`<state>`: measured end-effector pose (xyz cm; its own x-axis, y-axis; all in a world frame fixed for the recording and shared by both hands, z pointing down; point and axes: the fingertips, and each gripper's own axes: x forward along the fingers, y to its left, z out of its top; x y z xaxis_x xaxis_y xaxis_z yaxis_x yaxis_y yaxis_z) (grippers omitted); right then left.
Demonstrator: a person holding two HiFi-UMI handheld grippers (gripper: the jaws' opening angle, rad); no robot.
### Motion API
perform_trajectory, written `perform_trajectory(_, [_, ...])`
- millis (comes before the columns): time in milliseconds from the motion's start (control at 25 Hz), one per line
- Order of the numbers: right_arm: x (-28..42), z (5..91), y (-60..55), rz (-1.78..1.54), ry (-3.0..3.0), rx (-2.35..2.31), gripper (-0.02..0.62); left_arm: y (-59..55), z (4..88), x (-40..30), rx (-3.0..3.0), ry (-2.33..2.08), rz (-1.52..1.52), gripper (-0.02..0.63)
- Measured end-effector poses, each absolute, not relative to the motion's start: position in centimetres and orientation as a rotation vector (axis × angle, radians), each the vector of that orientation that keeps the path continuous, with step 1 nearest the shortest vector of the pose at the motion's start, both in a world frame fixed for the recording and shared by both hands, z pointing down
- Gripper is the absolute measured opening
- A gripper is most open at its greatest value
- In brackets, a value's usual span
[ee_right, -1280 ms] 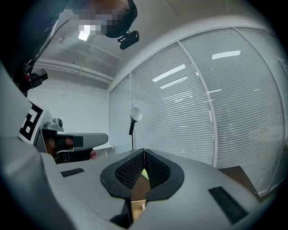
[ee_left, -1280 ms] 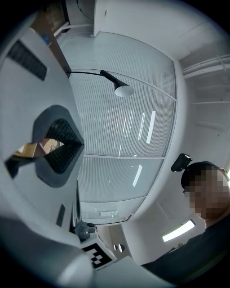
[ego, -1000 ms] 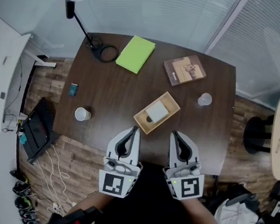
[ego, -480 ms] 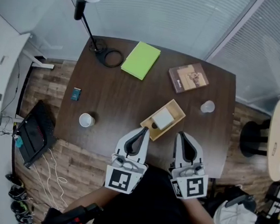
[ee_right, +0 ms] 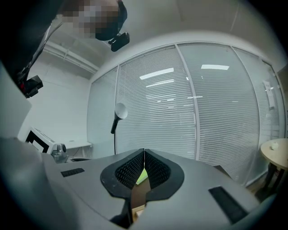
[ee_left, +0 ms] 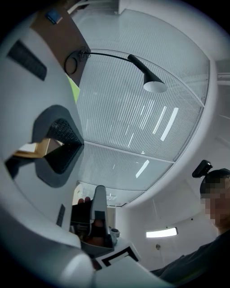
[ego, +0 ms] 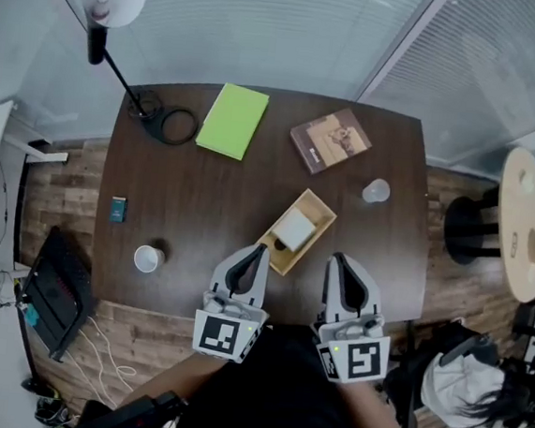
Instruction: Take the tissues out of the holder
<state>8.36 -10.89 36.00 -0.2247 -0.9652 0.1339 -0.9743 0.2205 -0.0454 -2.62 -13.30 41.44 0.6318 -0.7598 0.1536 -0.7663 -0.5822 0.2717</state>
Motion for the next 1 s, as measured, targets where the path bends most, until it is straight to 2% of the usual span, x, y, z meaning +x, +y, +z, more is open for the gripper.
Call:
perform_trajectory(440, [14.0, 36.7, -13.5, 0.239, -2.430, 1.930, 0.011, -14.1, 47.6, 1.5, 2.624, -1.079, 0.327, -0.002])
perform_trajectory(720, [14.5, 39.1, -13.8, 0.354, -2.450, 1.901, 0.011, -17.0, 51.5, 2.4, 2.890, -0.724, 0.830, 0.000])
perform_trajectory(1000, [17.5, 39.1, -14.4, 0.377, -2.384, 2.007, 0.011, -17.0, 55.4, 5.7, 3.036, -0.131, 1.252, 0.000])
